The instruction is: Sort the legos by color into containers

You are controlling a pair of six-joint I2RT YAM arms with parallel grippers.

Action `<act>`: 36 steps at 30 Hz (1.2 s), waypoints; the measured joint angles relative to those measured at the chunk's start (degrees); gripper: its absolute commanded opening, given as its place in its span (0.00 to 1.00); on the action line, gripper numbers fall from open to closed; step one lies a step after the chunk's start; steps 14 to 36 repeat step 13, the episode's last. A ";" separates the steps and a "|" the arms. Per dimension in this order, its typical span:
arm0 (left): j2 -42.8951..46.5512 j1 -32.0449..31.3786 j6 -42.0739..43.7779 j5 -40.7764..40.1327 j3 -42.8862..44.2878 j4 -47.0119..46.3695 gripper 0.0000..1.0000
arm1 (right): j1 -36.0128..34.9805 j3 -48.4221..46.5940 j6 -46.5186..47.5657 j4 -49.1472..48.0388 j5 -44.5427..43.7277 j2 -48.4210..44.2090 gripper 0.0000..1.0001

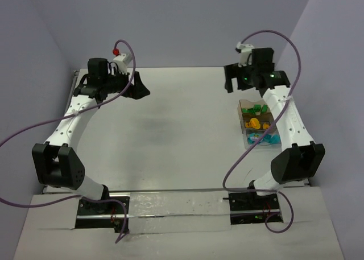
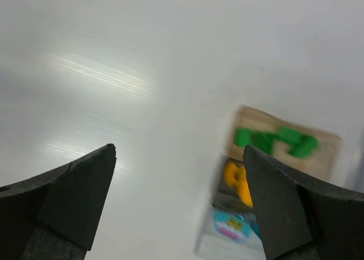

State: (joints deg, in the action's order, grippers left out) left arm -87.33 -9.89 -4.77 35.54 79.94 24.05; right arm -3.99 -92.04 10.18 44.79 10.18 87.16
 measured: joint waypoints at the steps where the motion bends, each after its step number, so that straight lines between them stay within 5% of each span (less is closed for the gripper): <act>1: 0.16 0.56 0.49 -0.60 -1.02 0.43 0.99 | -3.06 0.10 -1.65 -1.78 0.17 -0.12 1.00; 6: 0.58 2.66 2.82 -4.83 -5.36 2.23 0.99 | -15.97 4.67 -7.38 -11.09 -0.04 1.33 1.00; 12: 1.75 4.39 5.04 -9.51 -9.92 2.98 0.99 | -21.77 13.31 -10.52 -16.02 -2.32 1.74 1.00; 36: 1.98 4.51 5.15 -10.15 -10.55 2.77 0.99 | -22.28 13.93 -10.69 -16.56 -2.94 1.79 1.00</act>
